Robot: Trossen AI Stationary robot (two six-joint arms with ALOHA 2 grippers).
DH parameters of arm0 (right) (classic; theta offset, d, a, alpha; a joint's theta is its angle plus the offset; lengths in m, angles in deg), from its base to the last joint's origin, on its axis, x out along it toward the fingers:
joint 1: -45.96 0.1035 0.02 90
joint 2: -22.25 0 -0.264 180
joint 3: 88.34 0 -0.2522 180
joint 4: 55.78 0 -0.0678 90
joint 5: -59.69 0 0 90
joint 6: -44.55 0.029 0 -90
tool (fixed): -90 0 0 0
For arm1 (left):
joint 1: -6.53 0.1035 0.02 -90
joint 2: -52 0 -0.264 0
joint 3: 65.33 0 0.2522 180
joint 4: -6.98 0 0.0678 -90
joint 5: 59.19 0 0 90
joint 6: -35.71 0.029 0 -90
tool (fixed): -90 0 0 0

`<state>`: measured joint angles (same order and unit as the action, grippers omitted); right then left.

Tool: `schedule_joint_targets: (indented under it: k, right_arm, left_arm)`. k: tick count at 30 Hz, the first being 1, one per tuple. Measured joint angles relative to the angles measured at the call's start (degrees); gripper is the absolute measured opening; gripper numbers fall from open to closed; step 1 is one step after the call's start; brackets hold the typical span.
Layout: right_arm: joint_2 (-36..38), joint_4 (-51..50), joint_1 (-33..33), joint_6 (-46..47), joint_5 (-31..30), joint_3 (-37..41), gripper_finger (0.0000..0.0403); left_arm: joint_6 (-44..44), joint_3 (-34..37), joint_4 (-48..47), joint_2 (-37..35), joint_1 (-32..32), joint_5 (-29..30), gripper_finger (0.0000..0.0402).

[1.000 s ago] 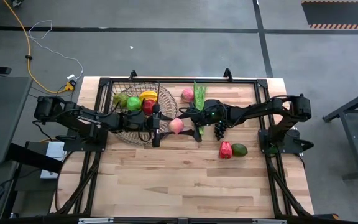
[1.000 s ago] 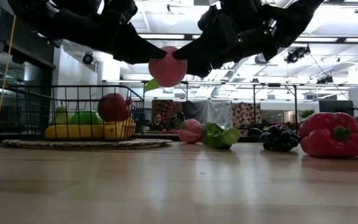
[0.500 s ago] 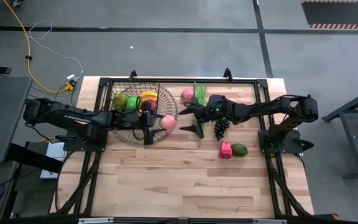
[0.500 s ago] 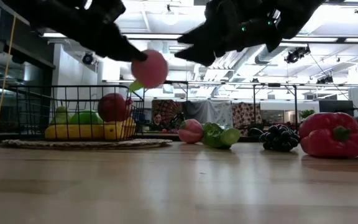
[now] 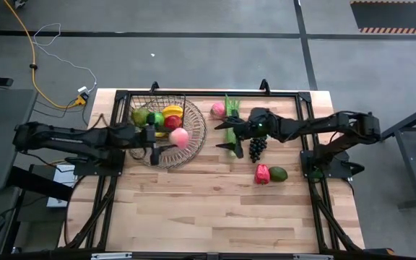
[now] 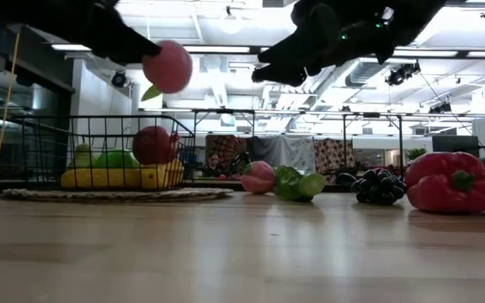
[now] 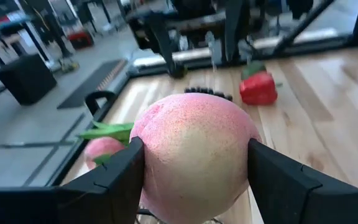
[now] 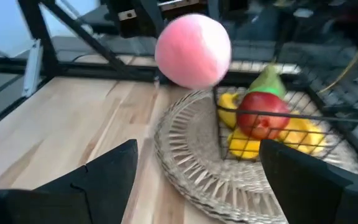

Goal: Build produce basket
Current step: Put the bottom pink peach into the black wire basket

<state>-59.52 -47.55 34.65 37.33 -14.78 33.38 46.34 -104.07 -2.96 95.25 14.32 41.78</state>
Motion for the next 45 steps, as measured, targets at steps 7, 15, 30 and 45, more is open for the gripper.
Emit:
schedule_joint_targets:
  k: [7, 15, 30, 45]
  right_arm:
    - [14.28, 12.17, -2.81, 3.96, -9.70, 13.76, 0.0323]
    - [25.32, 22.23, -4.08, 7.23, -12.52, 24.28, 0.0323]
    - [25.54, 22.46, -4.08, 7.23, -13.88, 24.36, 0.0323]
    - [25.52, 22.46, -4.08, 7.36, -13.86, 24.36, 0.0323]
  left_arm:
    - [-1.57, 4.01, 0.46, -13.09, 0.83, -0.95, 0.0232]
    - [-2.34, 7.05, 4.03, -19.50, 2.34, 2.81, 0.0232]
    - [-11.45, 7.05, 1.20, -15.67, 6.92, 25.15, 0.0232]
    - [-25.20, 3.46, -4.26, 3.76, 21.85, 26.16, 0.0232]
